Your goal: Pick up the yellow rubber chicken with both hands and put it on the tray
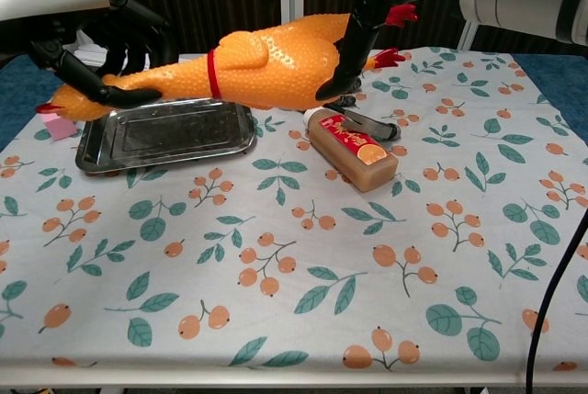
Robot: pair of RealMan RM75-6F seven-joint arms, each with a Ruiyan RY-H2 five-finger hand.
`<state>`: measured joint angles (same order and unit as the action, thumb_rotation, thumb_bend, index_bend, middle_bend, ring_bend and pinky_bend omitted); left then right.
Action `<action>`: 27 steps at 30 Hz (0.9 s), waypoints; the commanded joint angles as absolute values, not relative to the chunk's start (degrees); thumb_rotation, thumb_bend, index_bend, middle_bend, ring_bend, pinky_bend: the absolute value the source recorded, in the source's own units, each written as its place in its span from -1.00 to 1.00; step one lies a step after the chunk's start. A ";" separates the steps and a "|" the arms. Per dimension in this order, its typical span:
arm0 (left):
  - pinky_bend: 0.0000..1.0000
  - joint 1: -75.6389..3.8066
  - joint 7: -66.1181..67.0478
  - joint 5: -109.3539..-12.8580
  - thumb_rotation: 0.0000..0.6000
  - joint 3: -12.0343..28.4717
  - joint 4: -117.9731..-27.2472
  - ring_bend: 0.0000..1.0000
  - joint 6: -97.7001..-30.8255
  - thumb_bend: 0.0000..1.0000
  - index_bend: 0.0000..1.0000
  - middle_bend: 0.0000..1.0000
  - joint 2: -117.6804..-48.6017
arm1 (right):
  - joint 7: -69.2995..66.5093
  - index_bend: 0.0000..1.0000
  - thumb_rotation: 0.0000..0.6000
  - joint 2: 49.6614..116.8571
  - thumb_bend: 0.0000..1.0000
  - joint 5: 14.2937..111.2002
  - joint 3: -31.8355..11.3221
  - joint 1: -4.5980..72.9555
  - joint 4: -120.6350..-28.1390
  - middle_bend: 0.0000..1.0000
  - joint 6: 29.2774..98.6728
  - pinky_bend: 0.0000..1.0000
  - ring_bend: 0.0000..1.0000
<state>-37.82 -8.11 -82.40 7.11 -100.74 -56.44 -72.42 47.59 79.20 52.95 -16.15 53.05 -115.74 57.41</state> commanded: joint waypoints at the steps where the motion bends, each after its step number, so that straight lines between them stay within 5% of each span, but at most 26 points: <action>1: 0.46 -37.87 -8.05 -82.30 1.00 7.05 -100.84 0.33 -56.43 0.25 0.47 0.54 -72.35 | 48.42 -0.63 1.00 79.79 -0.99 51.42 -15.52 54.07 -115.62 -0.48 58.29 -0.66 -0.87; 7: 0.46 -38.08 -7.93 -82.18 1.00 6.96 -101.09 0.33 -56.33 0.25 0.47 0.54 -72.08 | 49.17 -0.40 1.00 80.59 -0.90 48.62 -14.74 56.09 -114.48 -0.30 59.22 -0.64 -0.78; 11: 0.46 -38.15 -7.76 -82.16 1.00 7.07 -101.44 0.33 -56.60 0.25 0.47 0.54 -71.88 | 49.12 0.01 1.00 81.66 -0.74 47.02 -14.88 57.62 -113.28 -0.01 59.58 -0.57 -0.56; 16: 0.46 -38.11 -7.05 -81.85 1.00 6.92 -101.41 0.33 -56.82 0.25 0.47 0.54 -72.05 | 48.81 0.53 1.00 83.60 -0.32 48.30 -14.29 58.72 -111.66 0.44 61.09 -0.47 -0.11; 27: 0.47 -38.00 -6.91 -81.48 1.00 6.99 -100.72 0.33 -57.61 0.25 0.47 0.54 -73.12 | 47.39 1.00 1.00 83.81 0.42 47.97 -11.81 59.33 -111.66 0.94 60.91 -0.31 0.44</action>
